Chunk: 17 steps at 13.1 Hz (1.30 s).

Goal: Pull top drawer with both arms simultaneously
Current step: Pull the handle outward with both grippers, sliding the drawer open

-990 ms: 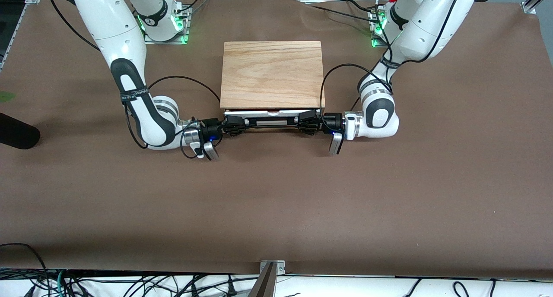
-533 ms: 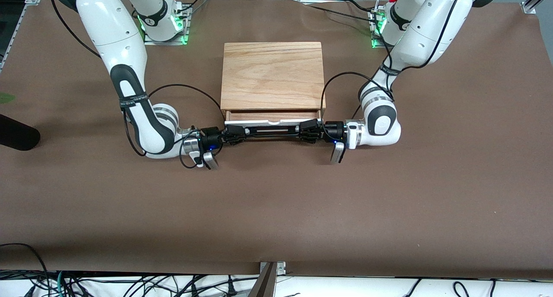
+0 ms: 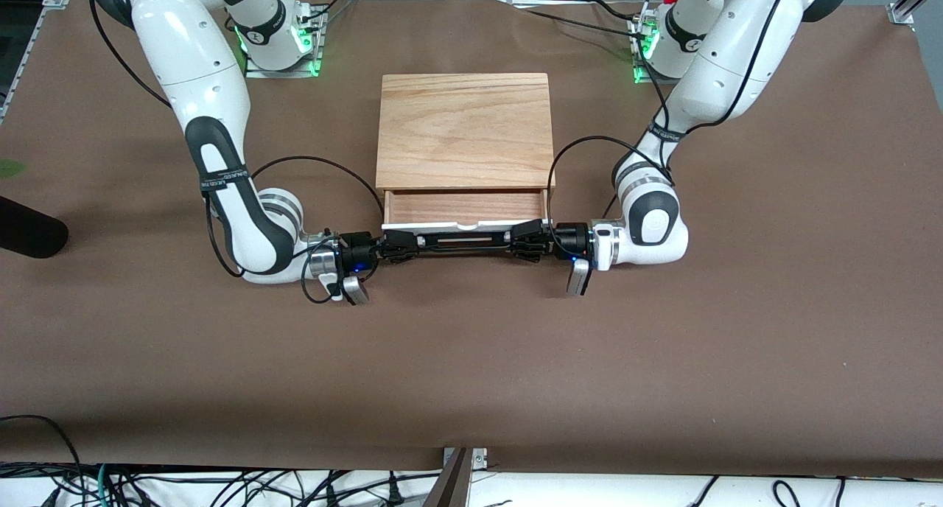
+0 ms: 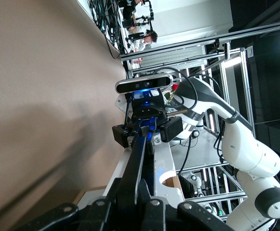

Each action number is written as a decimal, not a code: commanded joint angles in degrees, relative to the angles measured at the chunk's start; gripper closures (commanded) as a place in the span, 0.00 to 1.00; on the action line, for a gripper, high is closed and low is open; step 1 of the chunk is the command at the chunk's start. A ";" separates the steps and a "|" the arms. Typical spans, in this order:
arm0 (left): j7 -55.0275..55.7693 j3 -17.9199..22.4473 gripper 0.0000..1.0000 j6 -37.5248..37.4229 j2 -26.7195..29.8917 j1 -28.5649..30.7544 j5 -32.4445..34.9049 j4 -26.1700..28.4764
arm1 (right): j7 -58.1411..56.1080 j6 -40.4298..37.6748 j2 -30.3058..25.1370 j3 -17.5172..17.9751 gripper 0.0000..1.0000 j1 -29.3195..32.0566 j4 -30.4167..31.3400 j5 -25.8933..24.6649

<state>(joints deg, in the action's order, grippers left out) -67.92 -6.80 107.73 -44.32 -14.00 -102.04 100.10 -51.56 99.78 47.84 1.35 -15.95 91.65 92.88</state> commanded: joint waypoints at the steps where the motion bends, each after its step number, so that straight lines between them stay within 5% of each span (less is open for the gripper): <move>1: -2.57 3.89 1.00 6.00 -2.70 1.08 -1.93 -4.64 | 7.70 -1.87 -0.64 0.24 1.00 4.08 -6.21 4.33; 9: -0.81 5.38 1.00 9.07 -6.48 0.91 -1.93 -9.48 | 7.70 -2.05 -0.64 0.24 1.00 4.34 -6.31 4.33; 11: -0.38 5.57 1.00 9.16 -7.45 0.82 -1.84 -10.71 | 7.70 -2.31 -0.73 0.24 0.93 4.43 -6.31 4.33; 12: 0.06 6.00 1.00 9.42 -7.80 0.82 -1.93 -11.41 | 7.70 -2.31 -0.82 0.24 0.71 4.43 -6.31 4.24; 13: 0.33 6.53 1.00 10.21 -7.97 0.82 -1.93 -12.02 | 7.61 -2.31 -0.90 0.24 0.14 4.43 -6.31 4.15; 14: 0.33 6.53 1.00 10.56 -8.06 0.82 -1.93 -12.38 | 7.52 -2.49 -1.08 0.24 0.00 4.52 -6.31 3.98; 17: 0.50 6.62 1.00 10.92 -8.15 0.82 -1.93 -12.73 | 7.61 -2.49 -1.26 0.15 0.00 4.87 -6.22 3.45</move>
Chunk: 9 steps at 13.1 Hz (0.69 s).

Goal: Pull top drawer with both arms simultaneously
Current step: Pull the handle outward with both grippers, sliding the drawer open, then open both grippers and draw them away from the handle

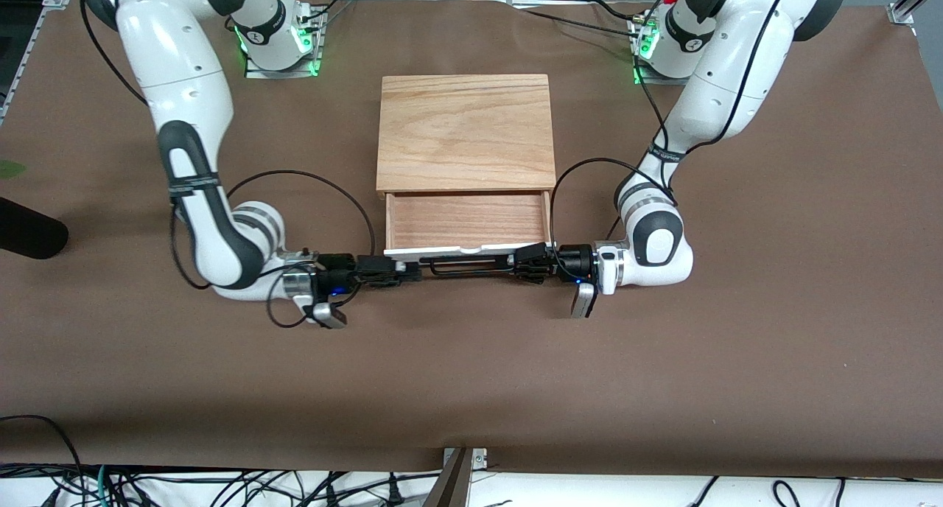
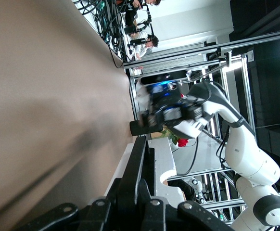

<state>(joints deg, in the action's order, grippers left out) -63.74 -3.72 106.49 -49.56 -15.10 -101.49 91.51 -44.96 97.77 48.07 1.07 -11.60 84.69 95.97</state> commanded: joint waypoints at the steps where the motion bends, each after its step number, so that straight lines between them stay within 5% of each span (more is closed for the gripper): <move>1: -3.67 3.54 1.00 12.16 -2.91 2.00 -2.39 -4.14 | 1.10 -0.47 -1.75 0.42 0.00 0.78 0.65 -0.94; 2: -3.75 3.54 0.97 12.16 -2.91 2.00 -2.30 -4.06 | 1.10 -0.47 -2.01 0.42 0.00 0.96 0.65 -2.52; 3: -3.84 3.54 0.82 12.16 -2.83 1.91 -2.39 -4.06 | 1.10 -0.47 -2.54 0.42 0.00 1.40 0.74 -3.93; 5: -5.15 3.46 0.00 11.64 -1.69 2.17 -2.22 -3.18 | 2.32 -0.47 -3.24 0.25 0.00 1.75 0.74 -6.22; 9: -4.90 3.54 0.00 11.37 2.17 3.14 -0.12 -0.90 | 10.06 -0.47 -7.54 -1.94 0.00 1.93 0.74 -15.60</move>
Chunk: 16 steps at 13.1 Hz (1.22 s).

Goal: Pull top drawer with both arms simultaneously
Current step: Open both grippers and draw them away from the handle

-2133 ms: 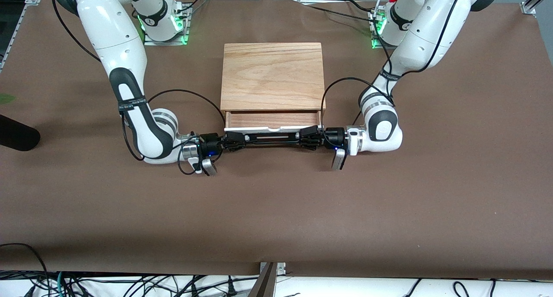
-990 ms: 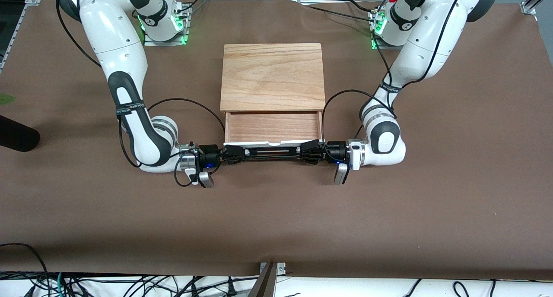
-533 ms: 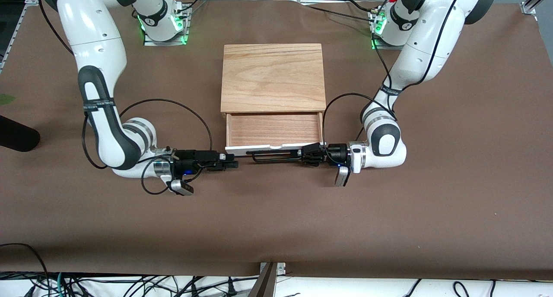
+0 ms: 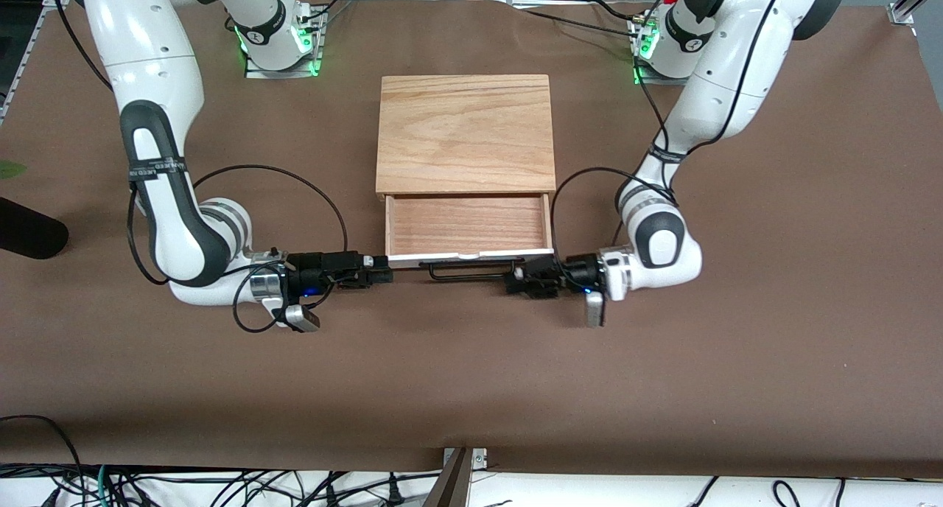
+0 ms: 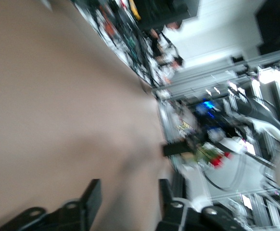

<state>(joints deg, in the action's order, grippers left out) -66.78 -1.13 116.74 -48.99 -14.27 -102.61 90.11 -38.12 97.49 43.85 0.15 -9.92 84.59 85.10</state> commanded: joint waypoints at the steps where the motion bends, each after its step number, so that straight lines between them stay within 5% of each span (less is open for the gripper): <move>1: -1.08 0.96 0.00 0.86 2.66 2.75 2.66 1.11 | 3.32 -0.28 -4.29 -1.64 0.00 0.25 0.84 -7.29; 10: 5.86 0.96 0.00 -2.57 13.65 5.31 11.46 12.18 | 12.81 -0.90 -12.03 -4.45 0.00 0.17 0.75 -34.44; 16: 6.65 0.87 0.00 -2.57 15.59 5.39 12.08 14.74 | 12.90 -0.55 -15.89 -5.43 0.00 -0.45 0.66 -60.71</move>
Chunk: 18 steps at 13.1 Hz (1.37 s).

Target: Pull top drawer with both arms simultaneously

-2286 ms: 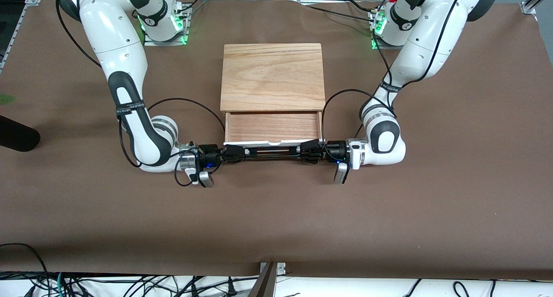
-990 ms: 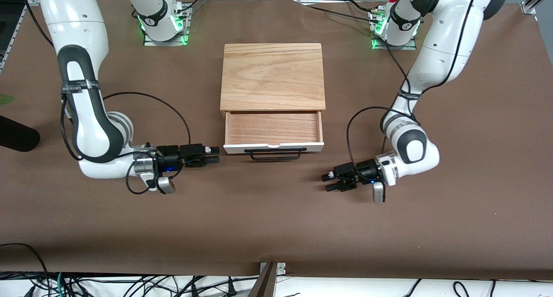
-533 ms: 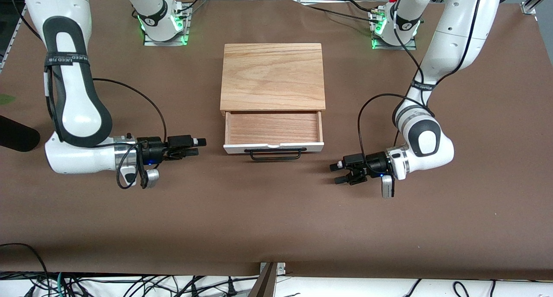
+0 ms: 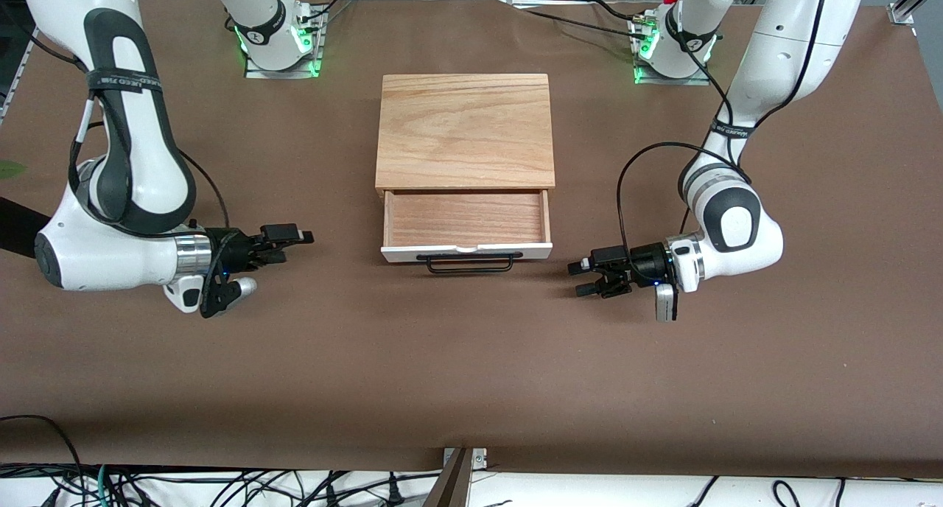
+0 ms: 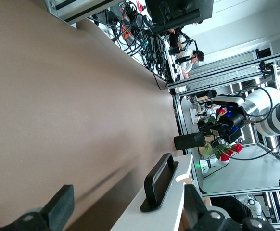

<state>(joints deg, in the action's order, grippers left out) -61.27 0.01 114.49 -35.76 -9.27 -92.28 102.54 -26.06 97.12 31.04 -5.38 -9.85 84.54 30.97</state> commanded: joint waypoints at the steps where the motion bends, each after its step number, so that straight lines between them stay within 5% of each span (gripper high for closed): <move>1: 1.85 -0.27 0.00 -0.32 3.05 0.40 1.75 2.92 | 0.84 -0.09 -3.09 0.02 0.00 -0.52 0.72 -10.46; 8: 11.86 -0.36 0.00 0.29 11.65 1.27 12.97 8.89 | 1.01 -0.62 -5.38 -1.21 0.00 -0.08 0.63 -22.34; 12: 21.96 -0.80 0.00 0.38 19.47 4.61 27.99 12.85 | 1.10 -4.63 -5.38 -3.40 0.00 0.09 -7.53 -27.54; 18: 36.46 -3.43 0.00 -1.02 33.54 11.11 53.65 18.57 | 0.58 -8.08 -7.21 -9.12 0.00 0.18 -17.56 -26.85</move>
<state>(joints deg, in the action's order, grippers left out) -29.05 -1.37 113.77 -8.47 -0.42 -44.99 117.38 -25.51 91.48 25.38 -14.30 -9.73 69.21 4.07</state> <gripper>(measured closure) 0.000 0.000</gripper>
